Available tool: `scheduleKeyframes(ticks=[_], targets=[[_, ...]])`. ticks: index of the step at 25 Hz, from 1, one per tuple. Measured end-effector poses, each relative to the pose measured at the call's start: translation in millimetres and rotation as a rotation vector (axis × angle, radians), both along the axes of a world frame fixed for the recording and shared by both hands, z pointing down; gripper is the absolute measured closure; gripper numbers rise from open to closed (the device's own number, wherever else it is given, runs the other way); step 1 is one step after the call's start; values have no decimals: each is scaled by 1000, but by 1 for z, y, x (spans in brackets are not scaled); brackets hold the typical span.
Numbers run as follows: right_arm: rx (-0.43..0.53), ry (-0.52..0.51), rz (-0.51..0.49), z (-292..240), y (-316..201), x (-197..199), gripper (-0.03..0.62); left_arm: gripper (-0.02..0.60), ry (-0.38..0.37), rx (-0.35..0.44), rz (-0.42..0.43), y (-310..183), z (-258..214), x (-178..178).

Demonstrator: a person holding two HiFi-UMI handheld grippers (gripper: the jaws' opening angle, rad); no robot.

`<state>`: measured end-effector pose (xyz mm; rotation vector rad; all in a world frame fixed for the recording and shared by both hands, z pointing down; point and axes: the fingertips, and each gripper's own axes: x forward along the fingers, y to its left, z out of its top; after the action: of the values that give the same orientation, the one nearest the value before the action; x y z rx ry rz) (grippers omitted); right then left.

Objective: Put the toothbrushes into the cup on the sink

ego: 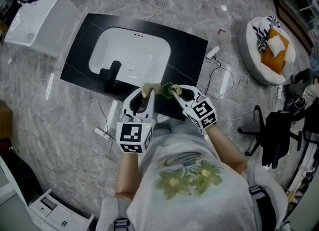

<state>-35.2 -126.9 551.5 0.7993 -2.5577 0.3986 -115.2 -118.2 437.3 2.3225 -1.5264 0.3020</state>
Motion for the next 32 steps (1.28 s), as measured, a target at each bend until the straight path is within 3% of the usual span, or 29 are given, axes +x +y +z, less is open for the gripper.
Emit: scheduleKeyframes(ticks=[26, 32], targets=[[-20, 6, -6, 4, 11, 5, 537, 492, 1, 4, 1, 4, -3, 4], [-31, 3, -1, 4, 13, 6, 437, 492, 2, 8, 4, 5, -4, 4]])
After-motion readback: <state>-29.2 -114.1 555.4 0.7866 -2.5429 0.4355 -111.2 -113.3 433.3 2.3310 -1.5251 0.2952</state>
